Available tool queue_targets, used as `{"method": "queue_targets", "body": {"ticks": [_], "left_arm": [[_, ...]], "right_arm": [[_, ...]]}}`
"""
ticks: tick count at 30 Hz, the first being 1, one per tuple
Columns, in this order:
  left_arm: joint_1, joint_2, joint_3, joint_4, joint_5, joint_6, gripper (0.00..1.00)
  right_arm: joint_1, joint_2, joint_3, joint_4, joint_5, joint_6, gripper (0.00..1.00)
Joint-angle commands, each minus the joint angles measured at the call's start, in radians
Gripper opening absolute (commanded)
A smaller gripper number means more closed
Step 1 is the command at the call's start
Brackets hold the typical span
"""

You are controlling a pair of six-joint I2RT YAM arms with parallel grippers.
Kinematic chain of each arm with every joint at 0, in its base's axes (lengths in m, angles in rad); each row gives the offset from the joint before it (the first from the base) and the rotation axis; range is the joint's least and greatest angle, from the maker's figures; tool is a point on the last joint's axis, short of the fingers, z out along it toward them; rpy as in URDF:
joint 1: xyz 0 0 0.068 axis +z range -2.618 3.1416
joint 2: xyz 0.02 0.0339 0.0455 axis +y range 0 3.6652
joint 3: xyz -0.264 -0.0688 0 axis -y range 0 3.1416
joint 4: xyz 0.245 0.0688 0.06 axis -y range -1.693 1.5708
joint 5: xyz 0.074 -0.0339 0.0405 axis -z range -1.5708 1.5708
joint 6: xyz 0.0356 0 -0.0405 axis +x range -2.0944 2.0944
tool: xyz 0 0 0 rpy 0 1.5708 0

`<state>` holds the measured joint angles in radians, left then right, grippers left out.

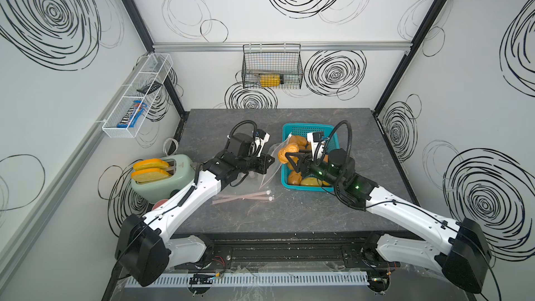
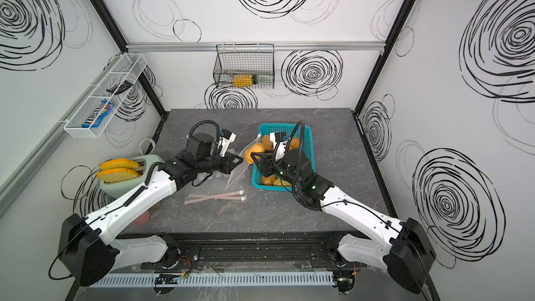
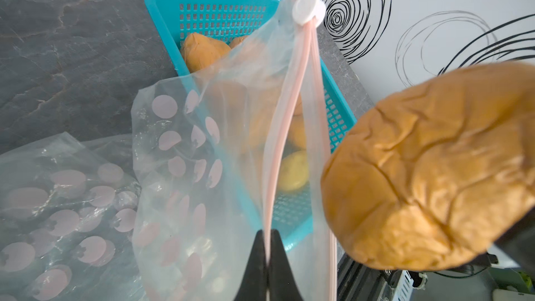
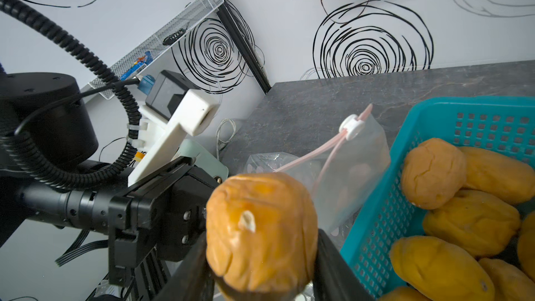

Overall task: Put the potatoes into a zipper bag and zip it
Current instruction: Place the potato into the zipper food storage bag.

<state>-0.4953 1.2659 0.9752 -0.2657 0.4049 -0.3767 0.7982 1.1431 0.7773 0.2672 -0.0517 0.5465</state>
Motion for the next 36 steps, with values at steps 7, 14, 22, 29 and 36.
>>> {"method": "queue_targets", "body": {"ticks": [7, 14, 22, 29, 36], "left_arm": [[0.035, -0.059, -0.089, 0.129, 0.077, -0.078, 0.00], [0.034, -0.073, -0.094, 0.116, 0.042, -0.073, 0.00], [0.029, -0.078, -0.099, 0.111, 0.023, -0.068, 0.00], [0.026, -0.087, -0.101, 0.101, 0.006, -0.060, 0.00], [0.022, -0.097, -0.096, 0.089, -0.020, -0.054, 0.00]], "right_arm": [[0.024, 0.023, 0.054, 0.017, 0.012, 0.041, 0.29], [0.070, 0.075, 0.075, -0.012, 0.046, 0.038, 0.29], [0.116, 0.166, 0.162, -0.163, 0.193, -0.037, 0.29], [0.119, 0.201, 0.148, -0.172, 0.256, -0.083, 0.30], [0.118, 0.248, 0.165, -0.138, 0.232, -0.121, 0.32]]}}
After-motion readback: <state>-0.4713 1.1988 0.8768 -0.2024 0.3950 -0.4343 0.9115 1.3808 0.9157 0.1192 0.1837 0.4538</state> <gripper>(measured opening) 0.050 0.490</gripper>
